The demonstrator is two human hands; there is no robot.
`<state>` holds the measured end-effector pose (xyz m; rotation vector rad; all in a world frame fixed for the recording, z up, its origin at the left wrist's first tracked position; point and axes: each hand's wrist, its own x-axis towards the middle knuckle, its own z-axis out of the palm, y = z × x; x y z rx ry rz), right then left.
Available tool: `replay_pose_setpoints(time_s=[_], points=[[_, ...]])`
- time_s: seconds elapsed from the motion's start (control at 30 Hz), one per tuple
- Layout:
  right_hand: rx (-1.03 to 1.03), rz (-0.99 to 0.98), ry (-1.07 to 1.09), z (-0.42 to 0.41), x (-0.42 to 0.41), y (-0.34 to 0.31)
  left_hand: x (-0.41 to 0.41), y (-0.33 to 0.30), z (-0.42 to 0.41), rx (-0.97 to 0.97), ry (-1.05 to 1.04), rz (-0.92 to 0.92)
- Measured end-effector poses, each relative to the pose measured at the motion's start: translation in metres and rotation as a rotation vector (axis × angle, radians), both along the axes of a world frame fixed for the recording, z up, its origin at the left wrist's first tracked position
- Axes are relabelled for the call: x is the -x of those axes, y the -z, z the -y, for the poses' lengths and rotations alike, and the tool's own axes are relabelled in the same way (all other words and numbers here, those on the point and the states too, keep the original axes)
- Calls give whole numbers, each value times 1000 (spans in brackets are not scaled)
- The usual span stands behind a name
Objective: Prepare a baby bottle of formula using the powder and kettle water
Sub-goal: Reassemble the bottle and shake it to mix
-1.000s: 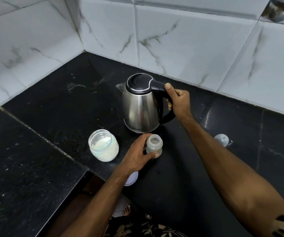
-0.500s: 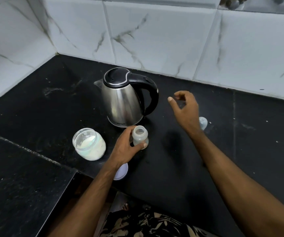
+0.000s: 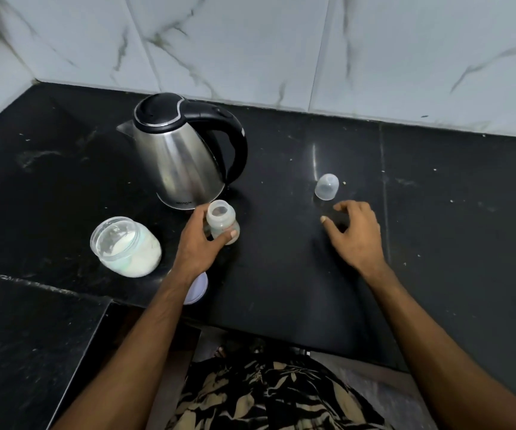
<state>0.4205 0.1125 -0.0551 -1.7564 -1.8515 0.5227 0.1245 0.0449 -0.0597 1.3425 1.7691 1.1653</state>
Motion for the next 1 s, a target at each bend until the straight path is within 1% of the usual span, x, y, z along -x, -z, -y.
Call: replay_pose_setpoints(time_s=[0.1, 0.17, 0.27, 0.37, 0.43, 0.53, 0.6, 0.67, 0.73, 0.77, 0.8, 0.87, 0.93, 1.0], points=[[-43, 32, 62, 20, -2, 11, 0, 1, 1, 0, -2, 10], [-31, 17, 74, 29, -3, 17, -1, 0, 1, 2, -1, 7], [-27, -28, 59, 37, -4, 26, -2, 0, 1, -2, -6, 6], [-87, -63, 6, 37, -4, 25, -4, 1, 0, -1, -26, 12], [-128, -140, -34, 35, 1, 20, -4, 0, 1, 14, -32, 10], [-111, -347, -40, 35, 19, 0, -7, 1, 6, 4, -34, 30], [-121, -496, -76, 35, 40, -17, -12, 3, 12, -61, -144, -12], [-146, -632, -141, 34, 63, -32, -19, -3, 20, -177, -337, -48], [-128, -760, -202, 35, 86, -46, -29, -17, 28, -298, -449, 20], [-112, -816, -233, 36, 97, -52, -32, -23, 30, -322, -443, 82], [-96, -861, -267, 37, 108, -56, -35, -28, 32, -305, -405, 138], [-64, -931, -343, 41, 127, -65, -40, -34, 33, -167, -291, 231], [-29, -963, -412, 45, 142, -70, -47, -41, 33, -24, -180, 371], [-4, -958, -457, 47, 152, -71, -51, -51, 33, 26, -123, 554]])
